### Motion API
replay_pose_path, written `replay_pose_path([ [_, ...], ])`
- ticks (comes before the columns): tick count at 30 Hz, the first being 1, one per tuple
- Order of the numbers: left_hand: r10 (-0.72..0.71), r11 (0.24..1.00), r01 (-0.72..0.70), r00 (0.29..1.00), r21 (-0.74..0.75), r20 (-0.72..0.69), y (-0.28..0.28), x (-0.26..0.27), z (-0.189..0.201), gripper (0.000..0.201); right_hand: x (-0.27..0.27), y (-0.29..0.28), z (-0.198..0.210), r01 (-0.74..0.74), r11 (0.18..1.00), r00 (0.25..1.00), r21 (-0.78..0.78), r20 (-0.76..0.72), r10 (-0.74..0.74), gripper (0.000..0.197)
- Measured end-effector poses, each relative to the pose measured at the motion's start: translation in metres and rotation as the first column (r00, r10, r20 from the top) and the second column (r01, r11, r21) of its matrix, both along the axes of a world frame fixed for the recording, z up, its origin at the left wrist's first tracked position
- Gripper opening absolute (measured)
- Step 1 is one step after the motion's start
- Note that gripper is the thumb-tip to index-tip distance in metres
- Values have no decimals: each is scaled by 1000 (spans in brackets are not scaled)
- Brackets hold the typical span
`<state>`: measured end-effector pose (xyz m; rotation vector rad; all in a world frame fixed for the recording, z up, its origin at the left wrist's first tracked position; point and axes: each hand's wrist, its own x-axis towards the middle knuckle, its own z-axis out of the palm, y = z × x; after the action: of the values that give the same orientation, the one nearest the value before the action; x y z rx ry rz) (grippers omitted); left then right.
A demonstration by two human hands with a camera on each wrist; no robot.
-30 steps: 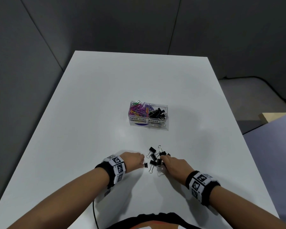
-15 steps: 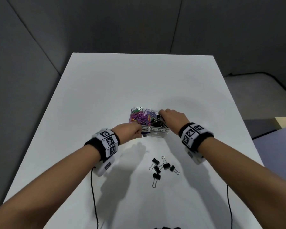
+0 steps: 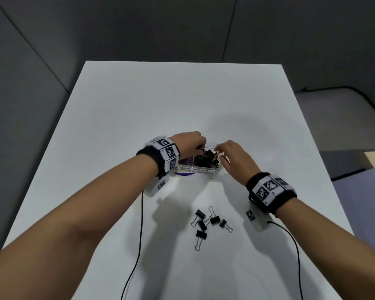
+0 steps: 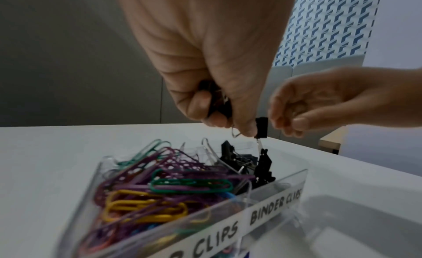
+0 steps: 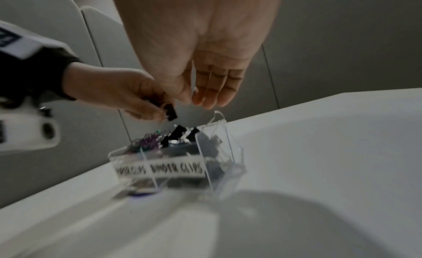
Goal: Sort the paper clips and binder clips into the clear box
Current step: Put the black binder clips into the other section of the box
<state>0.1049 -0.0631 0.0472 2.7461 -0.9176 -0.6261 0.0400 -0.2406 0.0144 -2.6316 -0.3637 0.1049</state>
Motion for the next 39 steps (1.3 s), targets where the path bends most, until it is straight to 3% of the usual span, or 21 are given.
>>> replay_pose_path([
  [3, -50, 999, 50, 998, 19, 22, -18, -1, -8, 20, -33, -11, -12, -48, 997, 998, -54, -37, 46, 24],
  [7, -105, 993, 100, 991, 55, 88, -24, -5, -16, 20, -68, -19, -29, -135, 984, 971, -119, -214, 108, 21],
  [11, -178, 980, 156, 964, 123, 200, -17, -17, -19, 32, -88, -20, -37, -216, 956, 930, -198, -341, 139, 25],
  [17, -320, 938, 346, 859, 9, 400, 1, -48, -23, 33, -109, -9, -44, -225, 940, 912, -256, -395, 111, 32],
  [19, -313, 948, 317, 925, 16, 216, 1, -72, -27, 25, -114, -4, -44, -215, 940, 914, -265, -394, 98, 29],
  [20, -303, 951, 296, 949, 88, 90, 1, -86, -33, 27, -115, -3, -44, -208, 942, 913, -264, -399, 89, 27],
  [24, -341, 916, 357, 933, 185, -113, 8, -127, -58, 40, -115, -1, -45, -184, 961, 901, -207, -425, 81, 19],
  [28, -316, 930, 331, 942, 162, -112, 10, -134, -66, 41, -113, -2, -46, -139, 974, 905, -179, -421, 52, 17],
  [34, -141, 985, 152, 981, 82, -131, 12, -135, -79, 28, -102, 6, -43, 21, 993, 896, -112, -439, -69, 13],
  [37, -108, 989, 117, 990, 95, -93, 12, -139, -82, 29, -99, 16, -43, 130, 972, 887, -197, -416, -203, 20],
  [39, -117, 981, 124, 992, 150, -55, 11, -143, -84, 31, -99, 22, -44, 113, 955, 886, -274, -407, -222, 33],
])
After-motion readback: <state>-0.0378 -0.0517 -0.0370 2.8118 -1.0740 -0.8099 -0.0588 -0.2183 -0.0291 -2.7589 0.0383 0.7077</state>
